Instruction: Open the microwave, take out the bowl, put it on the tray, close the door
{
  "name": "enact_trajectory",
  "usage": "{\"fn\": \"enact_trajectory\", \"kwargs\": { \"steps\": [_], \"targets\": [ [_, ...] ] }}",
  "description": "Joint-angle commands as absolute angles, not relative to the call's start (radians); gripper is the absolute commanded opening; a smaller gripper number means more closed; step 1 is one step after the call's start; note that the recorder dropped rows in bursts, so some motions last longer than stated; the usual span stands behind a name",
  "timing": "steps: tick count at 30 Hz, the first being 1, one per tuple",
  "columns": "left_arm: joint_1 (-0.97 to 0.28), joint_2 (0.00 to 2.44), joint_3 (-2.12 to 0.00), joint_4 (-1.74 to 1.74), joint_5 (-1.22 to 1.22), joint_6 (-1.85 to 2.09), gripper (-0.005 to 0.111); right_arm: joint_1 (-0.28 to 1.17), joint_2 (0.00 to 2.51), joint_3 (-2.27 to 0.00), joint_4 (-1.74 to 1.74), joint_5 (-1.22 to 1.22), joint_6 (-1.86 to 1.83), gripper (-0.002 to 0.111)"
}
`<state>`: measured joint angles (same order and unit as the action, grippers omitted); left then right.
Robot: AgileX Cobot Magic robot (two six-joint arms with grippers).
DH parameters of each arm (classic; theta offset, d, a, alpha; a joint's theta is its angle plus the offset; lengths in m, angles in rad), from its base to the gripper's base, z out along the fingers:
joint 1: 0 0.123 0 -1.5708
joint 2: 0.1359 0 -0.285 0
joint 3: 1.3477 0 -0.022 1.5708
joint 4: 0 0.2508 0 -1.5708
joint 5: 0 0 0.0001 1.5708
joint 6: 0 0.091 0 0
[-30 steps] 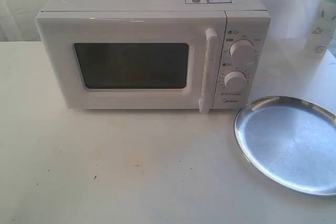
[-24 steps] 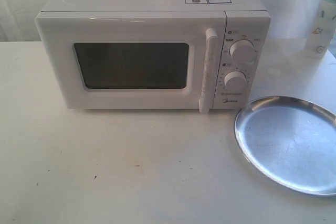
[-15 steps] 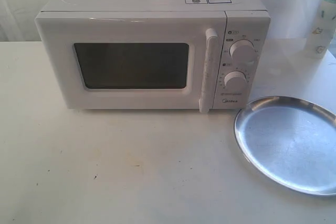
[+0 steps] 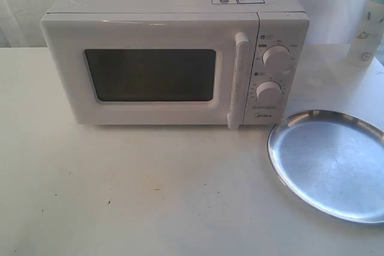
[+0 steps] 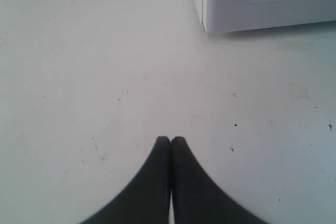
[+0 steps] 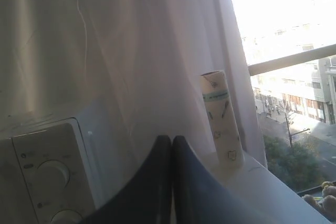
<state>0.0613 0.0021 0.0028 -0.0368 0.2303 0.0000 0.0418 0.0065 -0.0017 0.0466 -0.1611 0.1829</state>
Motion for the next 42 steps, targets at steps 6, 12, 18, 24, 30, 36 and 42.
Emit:
{"fn": "enact_trajectory", "kwargs": {
  "steps": [6,12,18,24,30,36,42],
  "targets": [
    [0.057,0.000,0.000,-0.045,0.233,0.000,0.000,0.039,0.000,0.000,0.022,-0.168,0.249,0.000],
    [0.057,0.000,0.000,-0.045,0.233,0.000,0.000,0.039,0.000,-0.023,-0.158,-0.279,0.498,0.000],
    [0.057,0.000,0.000,-0.045,0.233,0.000,0.000,0.039,0.176,-0.164,-0.419,-0.365,0.712,0.000],
    [0.057,0.000,0.000,-0.045,0.233,0.000,0.000,0.039,0.571,-0.198,-0.456,-0.619,0.707,0.000],
    [0.057,0.000,0.000,-0.045,0.233,0.000,0.000,0.039,1.040,-0.243,-0.685,-0.900,0.530,0.000],
    [0.057,0.000,0.000,-0.045,0.233,0.000,0.000,0.039,1.454,-0.376,-1.145,-1.221,0.491,0.000],
    [0.057,0.000,0.000,-0.045,0.233,0.000,0.000,0.039,1.664,-0.524,-1.356,-1.221,0.538,0.000]
  ]
}}
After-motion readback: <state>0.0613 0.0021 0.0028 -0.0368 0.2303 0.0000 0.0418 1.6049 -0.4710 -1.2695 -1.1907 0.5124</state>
